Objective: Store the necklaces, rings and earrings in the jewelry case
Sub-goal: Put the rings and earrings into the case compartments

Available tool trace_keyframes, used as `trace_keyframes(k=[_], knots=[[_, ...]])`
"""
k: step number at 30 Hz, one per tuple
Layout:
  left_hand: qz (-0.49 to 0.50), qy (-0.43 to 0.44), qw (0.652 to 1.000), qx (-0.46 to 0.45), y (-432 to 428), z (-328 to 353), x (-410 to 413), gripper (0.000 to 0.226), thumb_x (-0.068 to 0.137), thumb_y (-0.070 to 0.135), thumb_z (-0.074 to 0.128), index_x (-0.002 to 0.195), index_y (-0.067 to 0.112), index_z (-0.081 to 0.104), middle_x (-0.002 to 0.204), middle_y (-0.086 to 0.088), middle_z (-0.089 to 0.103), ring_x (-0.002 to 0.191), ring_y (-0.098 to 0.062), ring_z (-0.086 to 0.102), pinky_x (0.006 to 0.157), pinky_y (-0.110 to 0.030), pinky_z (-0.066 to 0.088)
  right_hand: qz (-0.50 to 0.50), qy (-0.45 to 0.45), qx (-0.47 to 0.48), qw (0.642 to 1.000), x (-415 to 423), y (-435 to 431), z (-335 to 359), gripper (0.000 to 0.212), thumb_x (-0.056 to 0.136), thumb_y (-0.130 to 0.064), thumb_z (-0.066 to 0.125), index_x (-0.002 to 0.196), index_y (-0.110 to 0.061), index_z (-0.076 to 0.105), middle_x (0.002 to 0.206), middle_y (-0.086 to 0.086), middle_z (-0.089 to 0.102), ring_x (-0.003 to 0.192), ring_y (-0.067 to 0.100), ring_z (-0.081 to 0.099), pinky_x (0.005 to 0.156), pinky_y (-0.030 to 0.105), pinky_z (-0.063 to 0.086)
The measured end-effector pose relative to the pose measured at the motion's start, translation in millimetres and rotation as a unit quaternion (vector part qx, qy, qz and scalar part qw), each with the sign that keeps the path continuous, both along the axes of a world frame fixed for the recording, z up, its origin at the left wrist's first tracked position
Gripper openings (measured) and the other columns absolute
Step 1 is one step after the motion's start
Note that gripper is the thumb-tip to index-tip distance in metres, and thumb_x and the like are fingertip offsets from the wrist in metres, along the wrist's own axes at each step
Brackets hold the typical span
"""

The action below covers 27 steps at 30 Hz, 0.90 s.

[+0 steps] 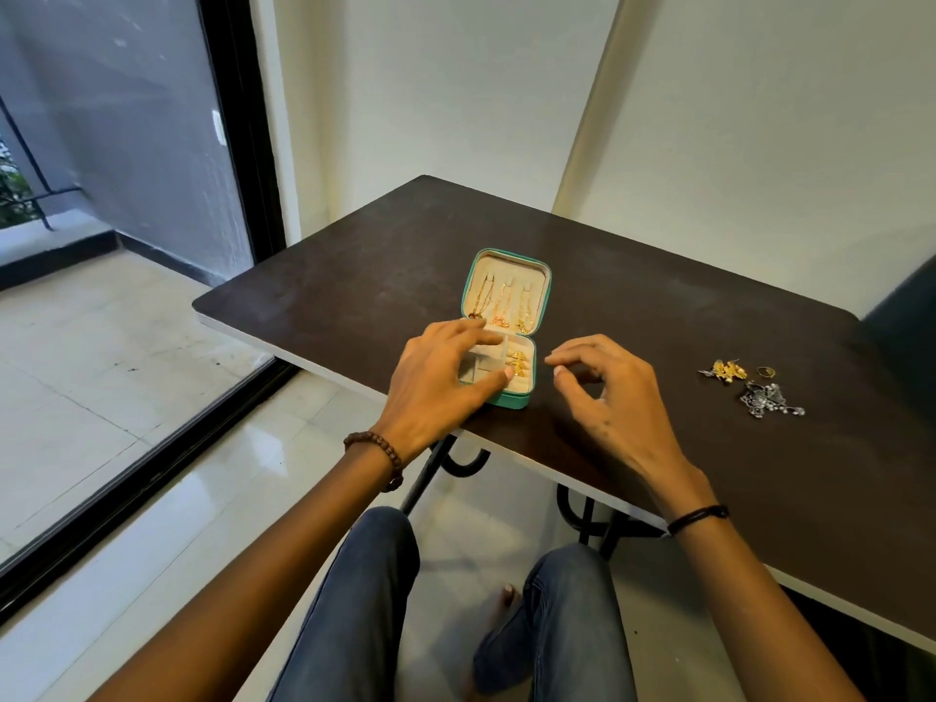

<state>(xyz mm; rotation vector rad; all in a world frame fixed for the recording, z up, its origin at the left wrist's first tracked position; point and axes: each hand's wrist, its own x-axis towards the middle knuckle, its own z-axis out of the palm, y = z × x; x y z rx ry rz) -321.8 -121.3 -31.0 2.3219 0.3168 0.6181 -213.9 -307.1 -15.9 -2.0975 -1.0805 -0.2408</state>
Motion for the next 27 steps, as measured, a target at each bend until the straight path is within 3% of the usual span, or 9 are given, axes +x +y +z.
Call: trace_keyframes(k=[3,9,17,19,21,23,25,27], knots=[[-0.038,-0.014,0.999,0.015,-28,14,13,0.04,0.091,0.043,0.065,0.128,0.03,0.06,0.144,0.009,0.05,0.135,-0.008,0.036,0.108,-0.034,0.033,-0.008,0.0,0.015,1.0,6,-16,3,0.013,0.094,-0.014,0.066,0.103,-0.017,0.075,0.11,-0.004,0.066,0.096,0.002,0.062,0.079,0.008,0.05],[-0.129,-0.038,0.991,-0.008,-93,24,51,0.041,0.094,0.033,0.061,0.134,0.026,0.052,0.134,0.006,0.054,0.125,-0.006,0.046,0.099,-0.02,0.038,-0.049,-0.01,0.026,0.998,26,-62,8,0.013,0.093,-0.012,0.068,0.103,-0.015,0.075,0.105,-0.004,0.068,0.093,0.003,0.062,0.074,0.009,0.048],[-0.181,0.014,0.983,-0.033,-157,11,128,0.039,0.095,0.027,0.059,0.133,0.022,0.054,0.134,0.0,0.058,0.127,-0.015,0.048,0.103,-0.035,0.044,-0.174,-0.003,0.013,0.985,72,-135,5,0.016,0.093,-0.012,0.068,0.106,-0.015,0.075,0.105,-0.004,0.068,0.095,0.005,0.06,0.078,-0.001,0.041],[-0.178,0.033,0.983,-0.032,-165,6,151,0.041,0.094,0.027,0.06,0.134,0.02,0.053,0.135,-0.001,0.058,0.127,-0.017,0.049,0.103,-0.038,0.045,-0.214,0.006,0.018,0.977,92,-149,3,0.014,0.093,-0.017,0.069,0.105,-0.018,0.075,0.105,-0.006,0.068,0.095,0.004,0.06,0.084,0.007,0.046],[-0.171,0.049,0.983,-0.037,-171,1,175,0.043,0.094,0.029,0.06,0.135,0.019,0.051,0.136,-0.003,0.057,0.127,-0.019,0.049,0.102,-0.039,0.046,-0.256,0.014,0.01,0.967,113,-164,0,0.012,0.093,-0.022,0.069,0.103,-0.021,0.074,0.102,-0.009,0.067,0.096,0.007,0.061,0.091,0.029,0.054],[-0.161,0.061,0.983,-0.067,-175,-2,195,0.045,0.095,0.03,0.06,0.137,0.018,0.05,0.136,-0.004,0.056,0.127,-0.02,0.049,0.102,-0.039,0.046,-0.285,0.021,-0.003,0.958,133,-176,-3,0.012,0.092,-0.023,0.069,0.103,-0.021,0.074,0.102,-0.009,0.064,0.1,0.014,0.062,0.094,0.04,0.054],[-0.15,0.065,0.982,-0.1,-177,-5,212,0.047,0.095,0.034,0.059,0.137,0.017,0.049,0.136,-0.004,0.056,0.126,-0.02,0.05,0.102,-0.04,0.046,-0.308,0.035,-0.001,0.951,149,-185,-7,0.016,0.092,-0.024,0.069,0.106,-0.018,0.072,0.107,-0.003,0.064,0.105,0.018,0.062,0.094,0.038,0.053],[-0.145,0.06,0.98,-0.122,-180,-5,226,0.046,0.096,0.036,0.058,0.136,0.015,0.05,0.132,-0.005,0.059,0.122,-0.02,0.054,0.1,-0.037,0.047,-0.325,0.068,0.022,0.943,163,-191,-12,0.022,0.094,-0.024,0.067,0.112,-0.012,0.071,0.115,0.005,0.065,0.104,0.015,0.061,0.089,0.028,0.049]])
